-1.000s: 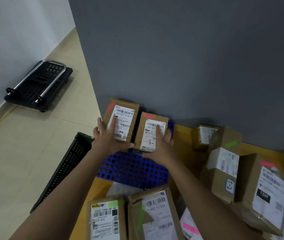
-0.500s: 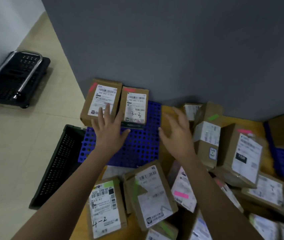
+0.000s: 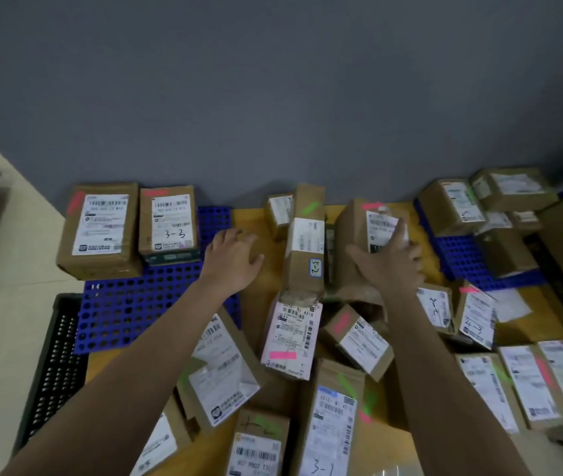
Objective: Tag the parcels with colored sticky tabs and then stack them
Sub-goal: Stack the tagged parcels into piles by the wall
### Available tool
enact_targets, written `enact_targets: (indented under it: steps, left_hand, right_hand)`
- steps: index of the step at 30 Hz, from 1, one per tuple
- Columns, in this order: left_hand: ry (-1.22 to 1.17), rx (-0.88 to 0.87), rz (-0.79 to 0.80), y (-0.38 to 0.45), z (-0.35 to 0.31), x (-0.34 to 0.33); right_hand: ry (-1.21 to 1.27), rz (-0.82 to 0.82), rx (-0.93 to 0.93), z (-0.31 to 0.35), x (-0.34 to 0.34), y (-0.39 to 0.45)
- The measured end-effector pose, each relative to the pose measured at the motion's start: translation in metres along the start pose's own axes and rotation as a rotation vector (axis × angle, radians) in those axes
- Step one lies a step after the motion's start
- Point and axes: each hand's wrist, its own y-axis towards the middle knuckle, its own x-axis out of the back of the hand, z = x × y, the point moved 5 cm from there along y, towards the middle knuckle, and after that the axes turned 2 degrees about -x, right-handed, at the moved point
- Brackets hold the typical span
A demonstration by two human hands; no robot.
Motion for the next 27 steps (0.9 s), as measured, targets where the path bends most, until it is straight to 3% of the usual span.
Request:
enact_targets:
  steps: [2,4,8,13,16,20,24,27]
  left_hand:
    - [-0.016,0.052,-0.027,0.002,0.007,0.006]
    - [-0.013,0.125,-0.062,0.002,0.022,0.014]
    - [0.006,0.312,-0.132,-0.002,0.069,0.034]
    - [0.051,0.542,-0.173,-0.016,0.139,0.053]
    - [0.032,0.599,-0.137,-0.019,0.178,0.050]
    - [0.014,0.593,-0.014,-0.018,0.206,0.037]
    - [0.050,0.578,-0.015,-0.013,0.210,0.027]
    - [0.095,0.578,-0.029,-0.012,0.210,0.024]
  right_hand:
    - [0.029,-0.208,0.148,0.020,0.031,-0.013]
    - [0.139,-0.253,0.289,0.051,0.051,-0.030]
    - [0.262,-0.012,0.484,0.132,0.044,-0.055]
    - [0.096,0.278,0.500,0.202,-0.048,-0.067]
    - [-0.053,0.287,0.416,0.204,-0.101,-0.060]
    - [0.024,0.342,0.333,0.206,-0.148,-0.056]
    - [0.089,0.551,0.467,0.204,-0.173,-0.055]
    - [-0.045,0.605,0.606,0.190,-0.174,-0.045]
